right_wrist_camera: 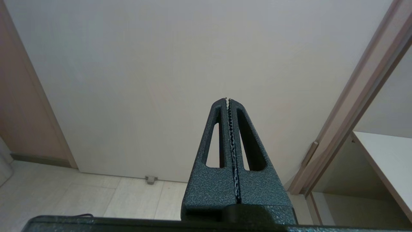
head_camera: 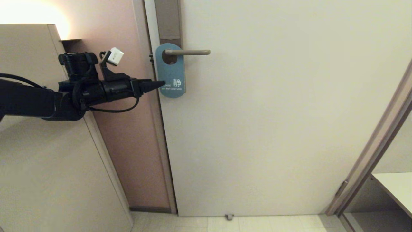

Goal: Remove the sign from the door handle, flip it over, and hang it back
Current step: Take down the sign

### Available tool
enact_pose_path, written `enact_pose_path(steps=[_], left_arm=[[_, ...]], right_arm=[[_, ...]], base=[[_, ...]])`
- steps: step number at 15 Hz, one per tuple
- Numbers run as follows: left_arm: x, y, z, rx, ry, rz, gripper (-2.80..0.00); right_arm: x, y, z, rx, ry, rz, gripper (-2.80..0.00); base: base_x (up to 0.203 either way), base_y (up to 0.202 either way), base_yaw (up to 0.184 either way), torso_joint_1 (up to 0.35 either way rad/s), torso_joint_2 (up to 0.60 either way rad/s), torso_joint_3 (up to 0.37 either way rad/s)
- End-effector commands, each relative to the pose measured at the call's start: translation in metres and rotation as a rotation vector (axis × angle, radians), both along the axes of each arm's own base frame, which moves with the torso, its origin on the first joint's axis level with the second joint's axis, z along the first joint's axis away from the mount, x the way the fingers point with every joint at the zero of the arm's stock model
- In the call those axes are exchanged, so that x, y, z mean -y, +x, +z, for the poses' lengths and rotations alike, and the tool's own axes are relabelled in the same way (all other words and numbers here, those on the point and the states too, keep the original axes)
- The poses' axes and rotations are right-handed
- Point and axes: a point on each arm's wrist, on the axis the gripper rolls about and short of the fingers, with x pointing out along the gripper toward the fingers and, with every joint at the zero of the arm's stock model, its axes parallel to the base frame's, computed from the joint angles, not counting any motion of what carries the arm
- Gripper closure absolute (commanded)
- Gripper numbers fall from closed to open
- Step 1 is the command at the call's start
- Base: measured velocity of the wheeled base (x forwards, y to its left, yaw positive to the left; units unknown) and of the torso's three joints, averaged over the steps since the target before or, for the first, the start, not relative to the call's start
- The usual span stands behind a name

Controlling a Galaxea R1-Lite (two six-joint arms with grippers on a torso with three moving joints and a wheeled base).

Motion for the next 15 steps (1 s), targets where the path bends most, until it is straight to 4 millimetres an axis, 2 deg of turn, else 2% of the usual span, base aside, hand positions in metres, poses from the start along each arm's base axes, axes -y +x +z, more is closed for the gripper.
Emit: enact_pose_path(steps=[1,5,12,15], left_arm=[[0.002,0.008,-0.005,0.0,-0.002,-0.008,-2.8],[0.008,0.023,-0.009,0.015,-0.004,-0.02,-2.8],[0.032,0.019,-0.008,-0.012,-0.027,-0.077,-2.8],[0.035,0.019,-0.011,-0.021,-0.029,-0.084,-2.8]], right_arm=[[0.0,0.0,0.0,-0.001,-0.001,0.0,0.0],[0.0,0.0,0.0,-0.001,-0.001,0.001,0.0],[0.0,0.0,0.0,-0.001,-0.001,0.0,0.0],[0.0,0.0,0.0,-0.001,-0.001,0.001,0.0]], base=[[0.0,0.0,0.0,0.0,0.0,0.0],[0.0,0.0,0.0,0.0,0.0,0.0],[0.0,0.0,0.0,0.0,0.0,0.0],[0.0,0.0,0.0,0.0,0.0,0.0]])
